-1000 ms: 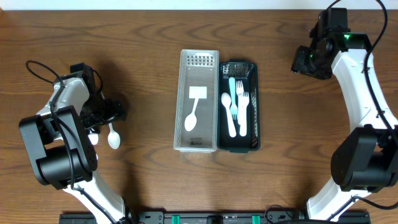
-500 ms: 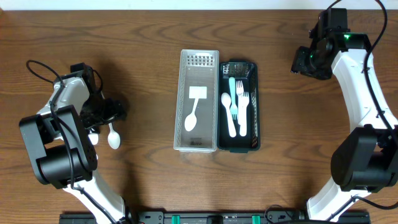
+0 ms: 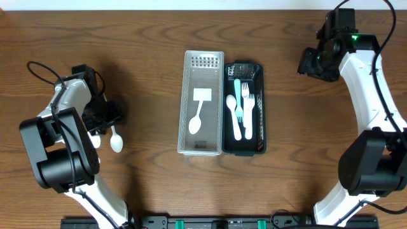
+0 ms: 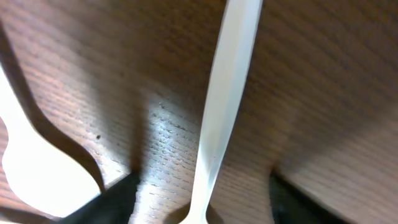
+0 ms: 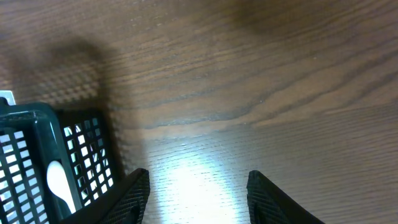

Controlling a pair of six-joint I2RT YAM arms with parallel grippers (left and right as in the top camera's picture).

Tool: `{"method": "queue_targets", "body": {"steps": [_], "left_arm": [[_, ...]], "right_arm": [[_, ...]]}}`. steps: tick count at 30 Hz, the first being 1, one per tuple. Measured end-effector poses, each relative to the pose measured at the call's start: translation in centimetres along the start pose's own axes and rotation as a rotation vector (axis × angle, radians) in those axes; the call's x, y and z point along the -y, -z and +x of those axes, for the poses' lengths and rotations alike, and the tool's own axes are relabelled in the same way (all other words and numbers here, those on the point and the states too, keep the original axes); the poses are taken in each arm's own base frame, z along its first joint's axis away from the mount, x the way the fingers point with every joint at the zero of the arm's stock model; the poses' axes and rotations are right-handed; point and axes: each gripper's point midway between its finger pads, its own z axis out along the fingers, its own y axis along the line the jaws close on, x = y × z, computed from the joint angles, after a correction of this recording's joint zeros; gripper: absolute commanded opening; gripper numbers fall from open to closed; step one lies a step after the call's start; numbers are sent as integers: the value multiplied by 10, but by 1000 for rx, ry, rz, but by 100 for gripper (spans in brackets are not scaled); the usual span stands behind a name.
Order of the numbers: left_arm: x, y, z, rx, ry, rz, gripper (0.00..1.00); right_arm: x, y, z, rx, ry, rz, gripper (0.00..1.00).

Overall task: Pack container
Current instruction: 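Return the left gripper and grasp another white spoon, then carry the spoon right and release it into the grey basket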

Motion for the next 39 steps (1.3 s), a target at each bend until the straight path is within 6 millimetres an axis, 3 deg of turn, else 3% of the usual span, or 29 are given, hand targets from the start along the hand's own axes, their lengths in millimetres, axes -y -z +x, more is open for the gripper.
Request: {"method": "queue_targets", "body": {"steps": [2,8,10,22,26,30,33,36,39], "left_arm": [[0,0,0,0,-4,0,34],[0,0,0,0,-12,0,19],[0,0,0,0,-6,0,6],[0,1,6,-28,-14,-3,6],[8,15,9,-43,-39,-9,6],[45,65,-4,83,-134,13,6],[92,121,-3,246,-254,60,6],[144,173,19,396,-403,129,6],[184,191,54,441,-537,176,6]], "right_arm": [[0,0,0,0,0,0,54],[0,0,-1,3,0,-1,54],[0,0,-1,3,0,-1,55],[0,0,-1,3,0,-1,55],[0,0,-2,7,0,-2,55],[0,0,-2,7,0,-2,55],[0,0,-2,7,0,-2,55],[0,0,-1,6,0,-2,55],[0,0,0,1,0,0,55]]}}
